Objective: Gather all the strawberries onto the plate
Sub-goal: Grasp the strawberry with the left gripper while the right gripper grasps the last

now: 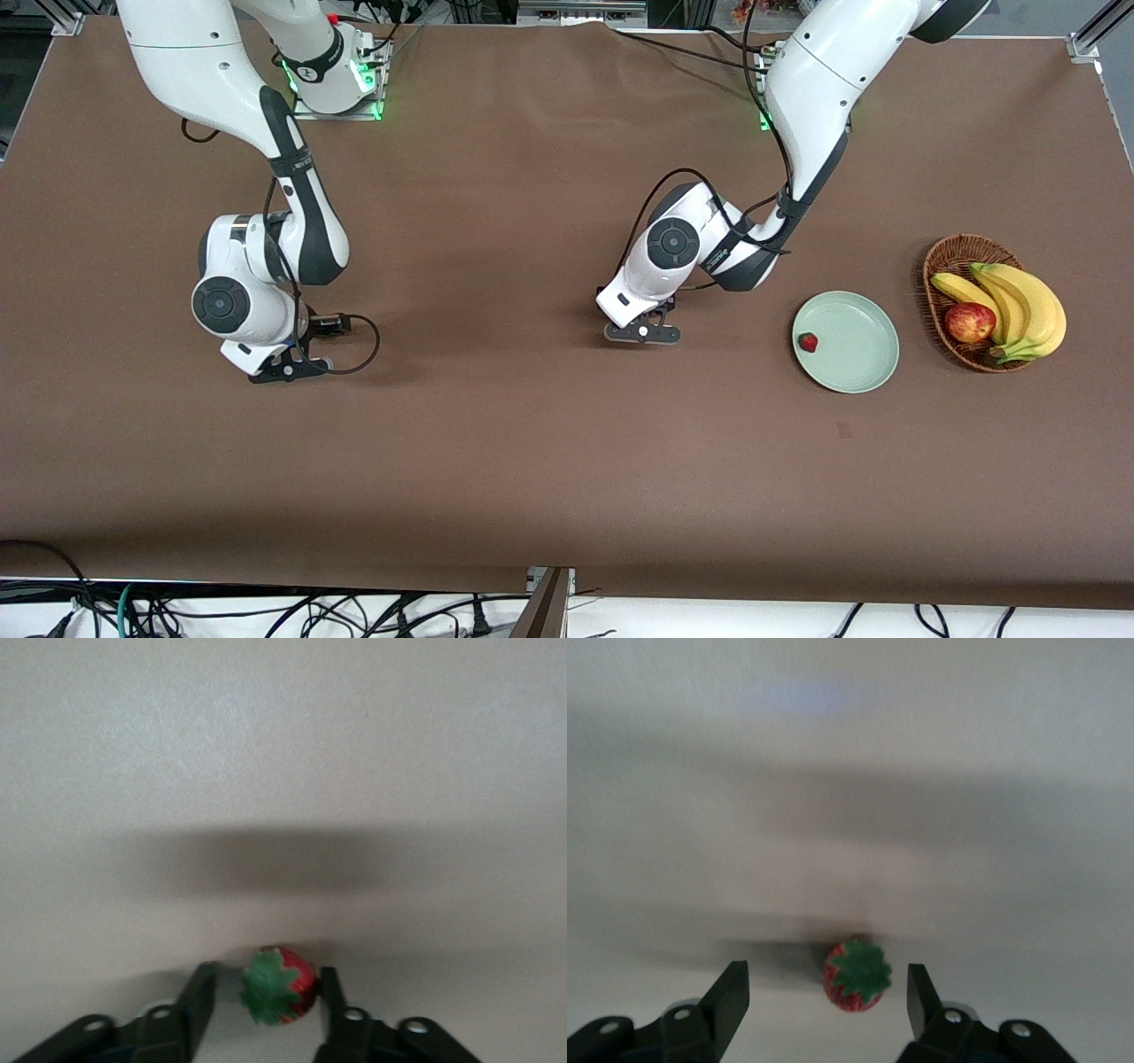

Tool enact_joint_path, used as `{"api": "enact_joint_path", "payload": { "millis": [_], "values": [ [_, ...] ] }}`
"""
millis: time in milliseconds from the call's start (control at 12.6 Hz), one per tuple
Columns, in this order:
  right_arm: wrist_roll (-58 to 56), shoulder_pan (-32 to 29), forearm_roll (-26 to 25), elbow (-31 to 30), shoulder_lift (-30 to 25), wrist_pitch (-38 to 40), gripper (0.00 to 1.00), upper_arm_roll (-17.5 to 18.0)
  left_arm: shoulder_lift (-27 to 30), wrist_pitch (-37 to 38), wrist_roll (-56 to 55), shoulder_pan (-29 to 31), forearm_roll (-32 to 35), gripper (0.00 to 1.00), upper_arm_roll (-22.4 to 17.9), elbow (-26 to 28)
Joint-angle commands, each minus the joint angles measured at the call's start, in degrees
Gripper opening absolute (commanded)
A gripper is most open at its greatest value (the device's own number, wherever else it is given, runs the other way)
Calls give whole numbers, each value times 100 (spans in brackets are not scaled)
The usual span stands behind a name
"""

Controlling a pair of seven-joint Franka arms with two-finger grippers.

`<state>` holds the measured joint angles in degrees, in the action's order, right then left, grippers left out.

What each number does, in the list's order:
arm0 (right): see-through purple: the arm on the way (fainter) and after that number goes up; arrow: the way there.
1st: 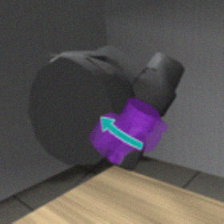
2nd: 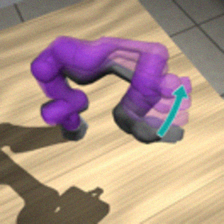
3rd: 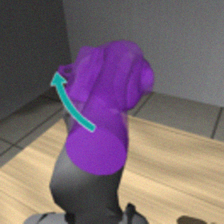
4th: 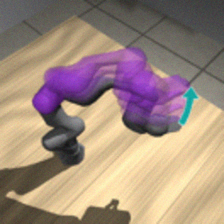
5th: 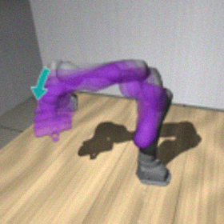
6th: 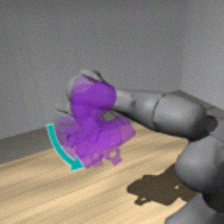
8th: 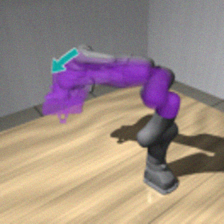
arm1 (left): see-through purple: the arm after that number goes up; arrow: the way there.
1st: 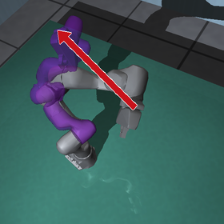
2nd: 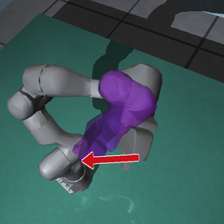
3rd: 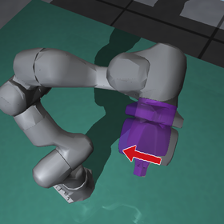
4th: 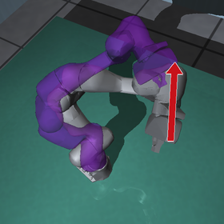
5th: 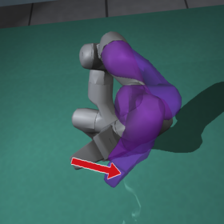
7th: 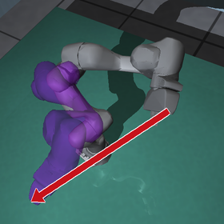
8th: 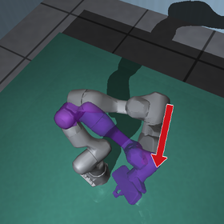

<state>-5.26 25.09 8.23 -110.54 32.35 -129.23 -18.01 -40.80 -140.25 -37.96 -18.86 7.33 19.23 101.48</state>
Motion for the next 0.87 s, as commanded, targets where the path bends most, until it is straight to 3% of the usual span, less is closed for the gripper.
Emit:
{"api": "enact_joint_path", "payload": {
  "millis": [0,159,317,555,793],
  "values": [
    [-212,-22,188,-398,-343,-120,80,26,46,6,-72,-48,190,0,-42,30],
    [-239,-31,197,-407,-317,-190,78,26,124,268,-89,39,190,0,-42,3],
    [-274,-83,197,-442,-291,-322,72,17,422,1266,294,153,251,0,-77,-241],
    [-501,-197,214,-424,-212,-480,70,26,590,2955,1787,513,260,0,-77,-813],
    [-538,-285,241,-415,-150,-542,64,35,810,3495,3569,1224,278,1,-77,-823]
  ]
}}
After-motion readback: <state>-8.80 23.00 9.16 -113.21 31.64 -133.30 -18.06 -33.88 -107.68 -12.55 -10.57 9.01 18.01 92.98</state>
